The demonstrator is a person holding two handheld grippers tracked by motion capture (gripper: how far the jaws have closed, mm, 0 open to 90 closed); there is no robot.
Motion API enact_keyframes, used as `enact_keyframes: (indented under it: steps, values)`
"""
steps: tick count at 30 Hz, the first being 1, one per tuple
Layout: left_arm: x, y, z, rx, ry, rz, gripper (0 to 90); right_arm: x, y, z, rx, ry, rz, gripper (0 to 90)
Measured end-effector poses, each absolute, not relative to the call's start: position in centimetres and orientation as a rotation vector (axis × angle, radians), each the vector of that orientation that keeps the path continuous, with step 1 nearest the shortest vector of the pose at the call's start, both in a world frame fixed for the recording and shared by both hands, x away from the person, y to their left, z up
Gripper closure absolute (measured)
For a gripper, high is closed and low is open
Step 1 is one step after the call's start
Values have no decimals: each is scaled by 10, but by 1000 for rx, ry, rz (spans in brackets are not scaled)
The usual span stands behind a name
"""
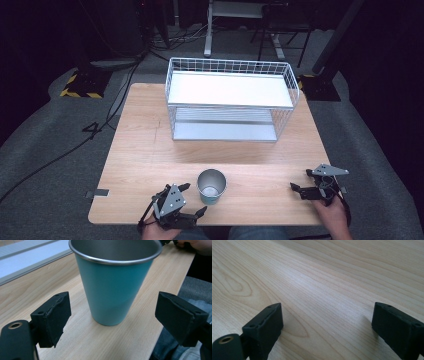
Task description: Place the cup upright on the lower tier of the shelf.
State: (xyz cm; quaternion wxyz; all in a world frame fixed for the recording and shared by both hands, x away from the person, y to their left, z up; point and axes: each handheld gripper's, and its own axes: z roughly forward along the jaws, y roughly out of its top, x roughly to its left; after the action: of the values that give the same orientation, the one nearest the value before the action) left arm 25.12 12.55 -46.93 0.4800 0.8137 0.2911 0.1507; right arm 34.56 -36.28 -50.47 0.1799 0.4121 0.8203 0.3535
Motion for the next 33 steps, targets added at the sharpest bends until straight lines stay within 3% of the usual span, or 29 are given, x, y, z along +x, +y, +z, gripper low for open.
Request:
enact_keyframes:
  steps: [33]
  values:
    - [288, 91, -496, 2076, 743, 230, 151, 346, -363, -505, 1166, 2317, 998, 104]
